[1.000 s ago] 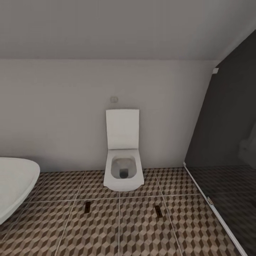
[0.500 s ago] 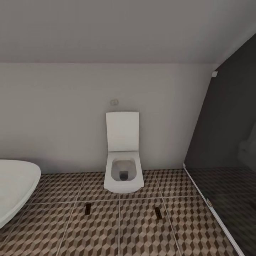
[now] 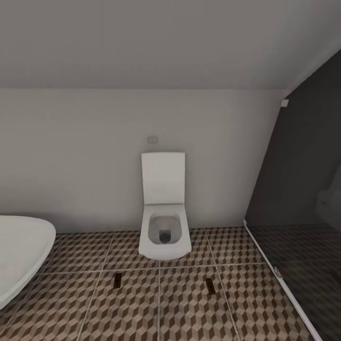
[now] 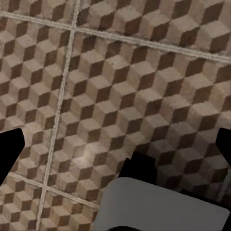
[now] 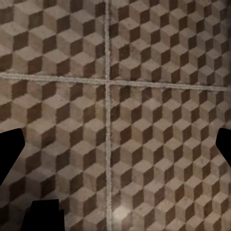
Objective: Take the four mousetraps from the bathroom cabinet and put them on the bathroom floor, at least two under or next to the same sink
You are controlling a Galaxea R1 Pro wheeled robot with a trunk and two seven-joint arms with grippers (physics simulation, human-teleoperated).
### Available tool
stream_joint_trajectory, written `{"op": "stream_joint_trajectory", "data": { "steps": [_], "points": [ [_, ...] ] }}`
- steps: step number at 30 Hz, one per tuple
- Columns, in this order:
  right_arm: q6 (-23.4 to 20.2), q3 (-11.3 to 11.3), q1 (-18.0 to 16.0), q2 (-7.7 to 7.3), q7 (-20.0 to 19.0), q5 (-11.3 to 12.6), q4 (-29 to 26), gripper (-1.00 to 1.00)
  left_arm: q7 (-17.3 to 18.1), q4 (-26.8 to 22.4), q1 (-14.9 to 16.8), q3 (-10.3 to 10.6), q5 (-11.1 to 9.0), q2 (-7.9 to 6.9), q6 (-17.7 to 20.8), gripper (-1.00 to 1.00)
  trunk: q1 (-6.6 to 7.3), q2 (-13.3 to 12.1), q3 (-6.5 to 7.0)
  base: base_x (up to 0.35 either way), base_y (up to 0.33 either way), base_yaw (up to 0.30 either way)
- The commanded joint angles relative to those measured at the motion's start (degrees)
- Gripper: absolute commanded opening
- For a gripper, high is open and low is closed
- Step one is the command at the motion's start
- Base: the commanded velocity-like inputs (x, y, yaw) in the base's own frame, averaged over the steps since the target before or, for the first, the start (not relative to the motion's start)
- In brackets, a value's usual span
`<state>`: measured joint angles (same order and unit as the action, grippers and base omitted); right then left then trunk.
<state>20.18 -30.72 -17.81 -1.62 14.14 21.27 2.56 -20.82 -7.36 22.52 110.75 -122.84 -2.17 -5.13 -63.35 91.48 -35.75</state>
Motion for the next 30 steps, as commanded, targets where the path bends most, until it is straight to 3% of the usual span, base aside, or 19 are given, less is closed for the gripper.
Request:
{"op": "stream_joint_trajectory", "data": {
  "steps": [1,17,30],
  "points": [
    [0.29,-0.48,-0.07,0.04,0.01,0.44,0.17,1.0,-0.37,-0.3,0.07,0.47,-0.56,-0.08,-0.41,1.0,0.23,-0.39,0.13,0.0,0.0,0.0],
    [0.29,-0.48,-0.04,0.04,0.01,0.44,0.19,1.0,-0.37,-0.28,0.07,0.45,-0.56,-0.12,-0.41,1.0,3.74,-6.8,3.0,0.0,0.0,0.0],
    [0.29,-0.48,-0.06,0.04,0.01,0.44,0.22,1.0,-0.37,-0.17,0.07,0.44,-0.6,-0.18,-0.41,1.0,3.74,-6.8,3.0,0.0,0.0,0.0]
  ]
}}
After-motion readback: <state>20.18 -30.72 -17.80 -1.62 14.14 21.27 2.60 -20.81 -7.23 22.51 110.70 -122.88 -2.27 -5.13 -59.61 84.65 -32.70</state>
